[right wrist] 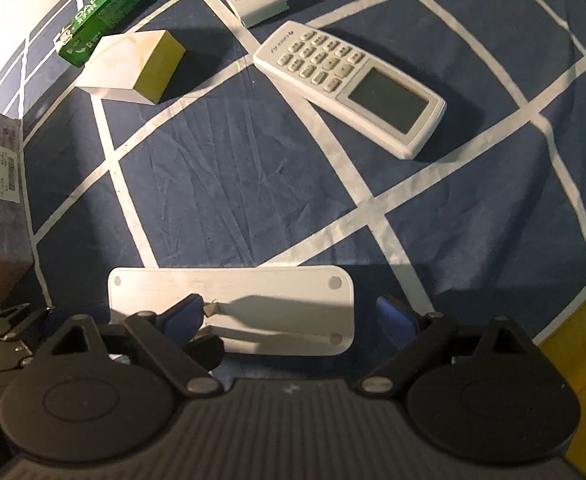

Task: Organize objects
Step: 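Close the right gripper on the white rectangular plastic plate, then carry the white plate with the right gripper over the box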

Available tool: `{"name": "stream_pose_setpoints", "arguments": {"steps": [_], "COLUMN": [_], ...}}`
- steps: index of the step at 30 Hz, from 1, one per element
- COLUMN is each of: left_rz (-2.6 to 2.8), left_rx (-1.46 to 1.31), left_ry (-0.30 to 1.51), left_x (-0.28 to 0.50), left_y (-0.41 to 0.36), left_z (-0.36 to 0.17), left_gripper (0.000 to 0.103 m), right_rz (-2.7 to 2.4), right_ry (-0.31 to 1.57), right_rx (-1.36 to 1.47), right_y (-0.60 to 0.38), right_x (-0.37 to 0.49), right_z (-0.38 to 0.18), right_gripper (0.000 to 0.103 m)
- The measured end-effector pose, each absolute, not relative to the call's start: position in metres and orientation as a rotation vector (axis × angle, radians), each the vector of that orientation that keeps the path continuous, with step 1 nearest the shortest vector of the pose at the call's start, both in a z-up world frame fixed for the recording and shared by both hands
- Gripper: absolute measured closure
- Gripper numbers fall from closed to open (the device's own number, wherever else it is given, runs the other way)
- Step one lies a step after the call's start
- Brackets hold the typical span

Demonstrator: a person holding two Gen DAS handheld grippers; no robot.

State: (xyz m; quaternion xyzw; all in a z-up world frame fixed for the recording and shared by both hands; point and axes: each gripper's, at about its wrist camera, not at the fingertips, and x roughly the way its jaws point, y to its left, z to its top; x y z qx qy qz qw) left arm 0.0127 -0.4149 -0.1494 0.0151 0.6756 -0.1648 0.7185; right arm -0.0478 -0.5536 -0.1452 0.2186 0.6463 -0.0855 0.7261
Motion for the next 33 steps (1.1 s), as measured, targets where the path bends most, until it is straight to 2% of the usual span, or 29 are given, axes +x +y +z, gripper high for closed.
{"name": "stream_pose_setpoints", "arguments": {"steps": [3, 11, 22, 33], "left_rz": [-0.365, -0.369, -0.353, -0.306], "left_rx": [0.038, 0.052, 0.054, 0.03], "left_ry": [1.499, 1.503, 1.502, 1.448], "left_x": [0.014, 0.016, 0.017, 0.021], "left_y": [-0.417, -0.424, -0.421, -0.395], "left_z": [-0.152, -0.156, -0.152, -0.122], "left_gripper": [0.0, 0.003, 0.01, 0.01], "right_rz": [-0.182, -0.149, -0.147, -0.101], "right_ry": [1.426, 1.417, 1.407, 1.363], "right_rx": [0.492, 0.517, 0.491, 0.447], "right_y": [-0.554, -0.557, -0.553, -0.532], "right_x": [-0.047, -0.045, -0.044, -0.029], "right_z": [-0.148, -0.148, -0.144, -0.116], "right_gripper": [0.011, 0.021, 0.023, 0.023]}}
